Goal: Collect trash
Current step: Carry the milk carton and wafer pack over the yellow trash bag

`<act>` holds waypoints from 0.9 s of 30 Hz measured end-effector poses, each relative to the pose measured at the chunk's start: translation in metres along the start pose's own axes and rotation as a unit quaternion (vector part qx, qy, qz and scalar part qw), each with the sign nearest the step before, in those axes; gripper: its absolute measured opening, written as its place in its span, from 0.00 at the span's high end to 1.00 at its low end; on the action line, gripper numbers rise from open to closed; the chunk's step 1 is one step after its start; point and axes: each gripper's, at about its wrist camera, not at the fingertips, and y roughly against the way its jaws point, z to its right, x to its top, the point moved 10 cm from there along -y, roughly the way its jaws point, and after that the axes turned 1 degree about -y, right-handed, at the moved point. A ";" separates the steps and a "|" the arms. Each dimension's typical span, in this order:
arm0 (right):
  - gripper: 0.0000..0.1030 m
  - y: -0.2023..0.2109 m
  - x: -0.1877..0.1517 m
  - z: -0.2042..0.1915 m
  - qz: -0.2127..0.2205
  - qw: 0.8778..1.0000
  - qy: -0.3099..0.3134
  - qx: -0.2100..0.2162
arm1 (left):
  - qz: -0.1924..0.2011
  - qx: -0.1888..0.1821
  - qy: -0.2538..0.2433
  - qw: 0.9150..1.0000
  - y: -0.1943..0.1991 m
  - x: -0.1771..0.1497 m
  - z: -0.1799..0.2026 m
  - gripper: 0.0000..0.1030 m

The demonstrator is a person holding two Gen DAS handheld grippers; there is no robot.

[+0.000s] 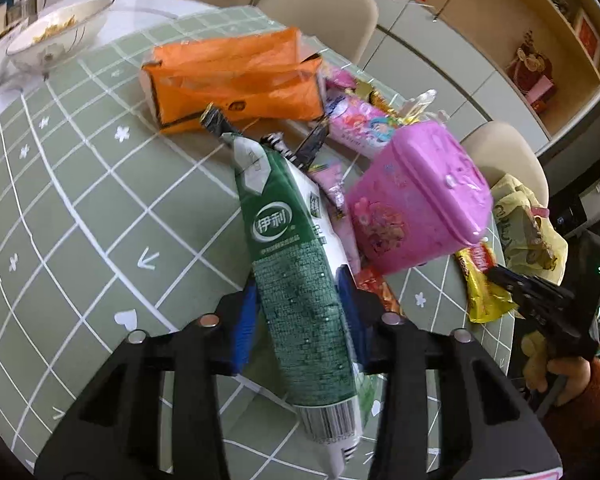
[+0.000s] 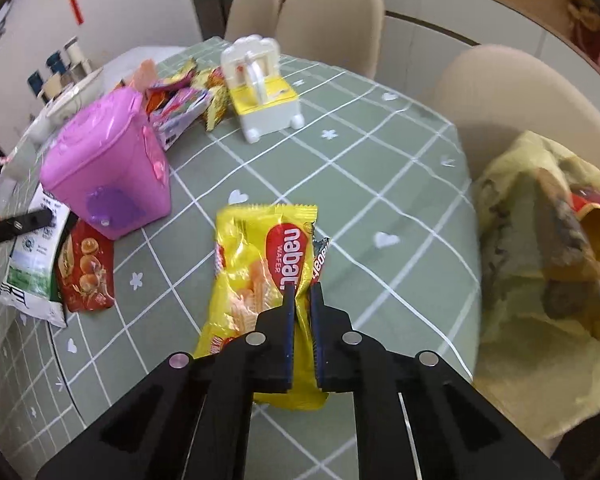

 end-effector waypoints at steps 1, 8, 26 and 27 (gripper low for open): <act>0.93 0.005 -0.001 0.001 0.004 1.000 -0.006 0.000 | 0.000 -0.002 0.006 1.000 0.001 0.000 -0.001 0.66; 0.93 0.037 -0.012 0.003 0.022 0.999 -0.022 0.009 | 0.025 0.006 -0.015 1.000 0.029 -0.002 0.008 0.69; 0.93 0.131 0.009 0.041 0.103 0.994 -0.021 -0.005 | 0.123 -0.017 -0.069 0.990 0.118 0.021 0.114 0.69; 0.93 0.137 0.012 0.047 0.109 0.994 -0.023 -0.008 | 0.127 -0.024 -0.077 0.989 0.118 0.025 0.127 0.69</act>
